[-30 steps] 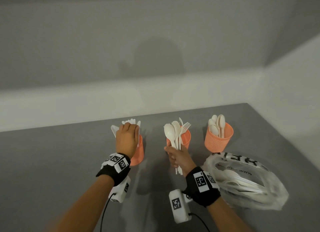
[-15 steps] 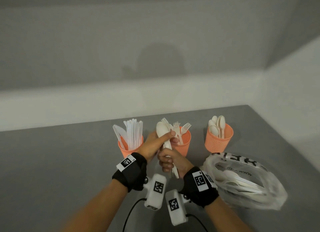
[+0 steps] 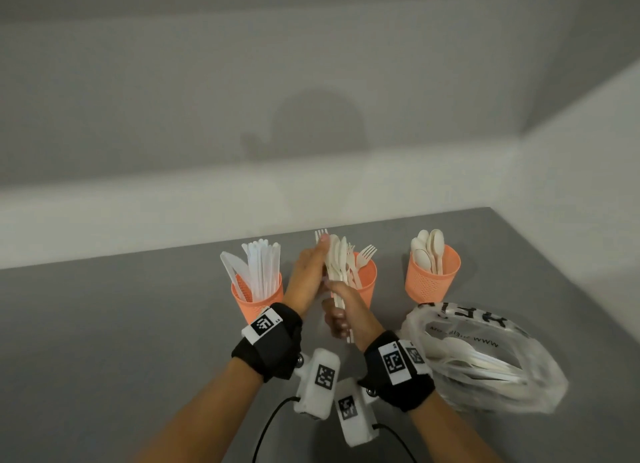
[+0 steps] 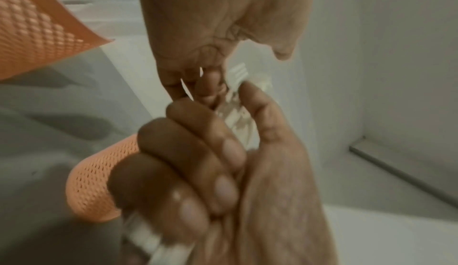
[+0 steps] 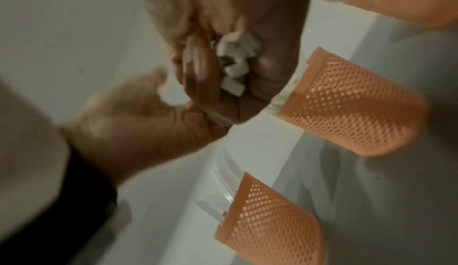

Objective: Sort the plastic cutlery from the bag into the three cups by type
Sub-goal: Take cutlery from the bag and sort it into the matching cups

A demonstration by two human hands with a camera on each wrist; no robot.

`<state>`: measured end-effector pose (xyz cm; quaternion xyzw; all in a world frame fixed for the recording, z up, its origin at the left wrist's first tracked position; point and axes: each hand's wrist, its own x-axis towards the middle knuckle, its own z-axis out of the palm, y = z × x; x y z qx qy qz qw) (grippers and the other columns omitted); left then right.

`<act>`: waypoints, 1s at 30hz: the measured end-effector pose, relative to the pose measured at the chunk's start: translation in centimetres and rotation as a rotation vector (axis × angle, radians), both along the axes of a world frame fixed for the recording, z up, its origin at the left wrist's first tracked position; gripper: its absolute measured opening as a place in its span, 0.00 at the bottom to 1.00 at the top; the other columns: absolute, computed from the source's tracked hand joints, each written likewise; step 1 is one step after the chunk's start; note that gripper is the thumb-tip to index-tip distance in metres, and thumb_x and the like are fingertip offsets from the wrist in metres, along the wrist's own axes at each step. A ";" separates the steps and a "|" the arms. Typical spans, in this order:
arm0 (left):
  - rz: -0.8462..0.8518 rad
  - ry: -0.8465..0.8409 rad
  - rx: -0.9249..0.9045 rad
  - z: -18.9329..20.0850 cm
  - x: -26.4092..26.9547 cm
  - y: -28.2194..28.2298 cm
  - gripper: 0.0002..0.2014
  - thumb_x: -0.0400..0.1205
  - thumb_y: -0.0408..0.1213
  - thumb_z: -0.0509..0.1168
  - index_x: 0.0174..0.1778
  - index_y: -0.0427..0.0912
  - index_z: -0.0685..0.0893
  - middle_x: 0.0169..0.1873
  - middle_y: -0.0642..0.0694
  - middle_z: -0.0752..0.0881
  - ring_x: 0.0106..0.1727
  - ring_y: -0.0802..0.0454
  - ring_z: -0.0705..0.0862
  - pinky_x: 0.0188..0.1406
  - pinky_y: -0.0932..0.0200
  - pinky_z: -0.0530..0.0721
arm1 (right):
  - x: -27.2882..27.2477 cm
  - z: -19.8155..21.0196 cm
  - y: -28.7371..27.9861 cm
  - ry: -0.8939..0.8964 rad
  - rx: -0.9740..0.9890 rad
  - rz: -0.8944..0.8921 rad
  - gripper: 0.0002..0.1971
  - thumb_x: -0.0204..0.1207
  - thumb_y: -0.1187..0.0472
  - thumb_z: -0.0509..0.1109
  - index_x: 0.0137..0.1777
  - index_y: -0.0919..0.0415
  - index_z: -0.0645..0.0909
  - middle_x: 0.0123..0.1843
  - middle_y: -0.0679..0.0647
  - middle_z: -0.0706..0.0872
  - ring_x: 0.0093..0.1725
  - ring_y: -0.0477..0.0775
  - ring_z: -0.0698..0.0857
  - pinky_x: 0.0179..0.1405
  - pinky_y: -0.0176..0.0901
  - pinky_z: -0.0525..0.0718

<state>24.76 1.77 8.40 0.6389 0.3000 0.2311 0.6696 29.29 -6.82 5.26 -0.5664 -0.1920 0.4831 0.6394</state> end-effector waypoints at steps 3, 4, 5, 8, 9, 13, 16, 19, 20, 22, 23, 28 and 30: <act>-0.027 -0.030 -0.146 -0.1 -0.6 0.7 0.21 0.86 0.50 0.52 0.36 0.39 0.78 0.22 0.46 0.72 0.19 0.57 0.68 0.27 0.62 0.69 | 0.5 0.2 -0.3 0.122 0.077 0.069 0.18 0.82 0.44 0.54 0.40 0.54 0.77 0.14 0.44 0.60 0.11 0.40 0.58 0.10 0.27 0.57; -0.050 -0.022 -0.141 0.0 -0.7 0.6 0.18 0.87 0.45 0.53 0.37 0.39 0.78 0.21 0.49 0.73 0.18 0.59 0.69 0.26 0.64 0.71 | 0.4 0.4 -0.3 0.155 0.079 0.084 0.18 0.82 0.42 0.54 0.42 0.53 0.76 0.14 0.44 0.61 0.11 0.40 0.59 0.10 0.27 0.57; -0.063 -0.020 -0.116 0.0 -0.7 0.5 0.15 0.87 0.41 0.53 0.40 0.37 0.79 0.22 0.50 0.77 0.18 0.60 0.74 0.27 0.66 0.76 | 0.3 0.3 -0.3 0.184 0.081 0.100 0.17 0.81 0.41 0.54 0.44 0.52 0.76 0.14 0.44 0.62 0.11 0.40 0.59 0.09 0.28 0.58; -0.023 -0.008 -0.039 0.0 -0.7 0.5 0.12 0.86 0.33 0.54 0.42 0.37 0.81 0.31 0.46 0.86 0.30 0.58 0.86 0.34 0.67 0.85 | 0.2 0.4 -0.2 0.198 0.106 0.132 0.16 0.81 0.42 0.55 0.54 0.52 0.74 0.15 0.46 0.68 0.11 0.40 0.60 0.10 0.28 0.59; 0.013 0.004 -0.006 -0.1 -0.6 0.6 0.12 0.86 0.32 0.54 0.40 0.38 0.81 0.32 0.45 0.85 0.33 0.54 0.86 0.37 0.64 0.86 | 0.2 0.4 -0.2 0.173 0.108 0.140 0.16 0.81 0.42 0.55 0.56 0.53 0.74 0.16 0.46 0.70 0.11 0.40 0.61 0.10 0.28 0.59; 0.115 0.044 0.139 -0.6 -0.5 0.9 0.16 0.85 0.34 0.55 0.32 0.42 0.79 0.28 0.45 0.82 0.36 0.46 0.80 0.48 0.45 0.82 | 0.3 0.5 -0.1 0.084 0.097 0.157 0.19 0.82 0.42 0.55 0.65 0.51 0.74 0.21 0.47 0.76 0.13 0.40 0.63 0.10 0.29 0.59; 0.178 0.025 0.186 -0.3 -0.3 0.8 0.19 0.86 0.36 0.54 0.27 0.44 0.75 0.20 0.52 0.77 0.28 0.52 0.76 0.43 0.47 0.79 | 0.6 0.7 0.0 0.006 0.085 0.161 0.24 0.80 0.41 0.57 0.71 0.52 0.70 0.22 0.48 0.78 0.13 0.40 0.64 0.11 0.28 0.59; 0.215 -0.019 0.216 -0.2 0.0 0.9 0.19 0.86 0.37 0.53 0.29 0.40 0.75 0.24 0.45 0.76 0.31 0.49 0.75 0.43 0.48 0.77 | 0.9 0.8 0.0 -0.052 0.096 0.173 0.29 0.73 0.37 0.59 0.72 0.48 0.69 0.24 0.50 0.79 0.13 0.40 0.63 0.11 0.28 0.59; 0.220 -0.035 0.207 -0.3 0.0 1.0 0.18 0.86 0.37 0.53 0.31 0.37 0.77 0.27 0.42 0.78 0.33 0.47 0.77 0.44 0.46 0.79 | 1.0 0.8 -0.1 -0.062 0.096 0.177 0.28 0.73 0.37 0.59 0.71 0.47 0.69 0.24 0.50 0.79 0.13 0.40 0.63 0.12 0.28 0.59; 0.246 -0.070 0.154 -0.3 0.1 1.2 0.16 0.86 0.37 0.53 0.38 0.33 0.81 0.33 0.38 0.82 0.37 0.45 0.81 0.44 0.49 0.83 | 1.2 0.8 -0.3 -0.079 0.095 0.186 0.21 0.78 0.40 0.57 0.69 0.44 0.71 0.25 0.51 0.80 0.13 0.40 0.63 0.11 0.28 0.58; 0.274 -0.090 0.116 -0.2 0.1 1.4 0.16 0.87 0.37 0.53 0.39 0.36 0.82 0.34 0.40 0.84 0.38 0.46 0.82 0.42 0.54 0.84 | 1.3 0.8 -0.4 -0.092 0.090 0.188 0.19 0.80 0.42 0.56 0.68 0.44 0.71 0.24 0.50 0.81 0.12 0.40 0.63 0.11 0.28 0.58; 0.514 -0.350 0.047 1.7 -0.3 2.9 0.13 0.88 0.40 0.49 0.51 0.44 0.79 0.29 0.45 0.82 0.27 0.56 0.83 0.32 0.63 0.85 | 1.5 -0.6 -0.6 -0.194 0.030 0.041 0.16 0.82 0.50 0.60 0.66 0.54 0.77 0.22 0.50 0.77 0.15 0.42 0.64 0.13 0.29 0.61; 0.541 -0.339 0.107 2.1 -0.5 3.4 0.11 0.88 0.39 0.51 0.53 0.46 0.79 0.25 0.48 0.75 0.23 0.58 0.74 0.26 0.63 0.78 | 1.5 -1.0 -0.5 -0.181 0.022 -0.039 0.14 0.82 0.53 0.62 0.64 0.54 0.80 0.22 0.49 0.74 0.15 0.41 0.64 0.13 0.30 0.63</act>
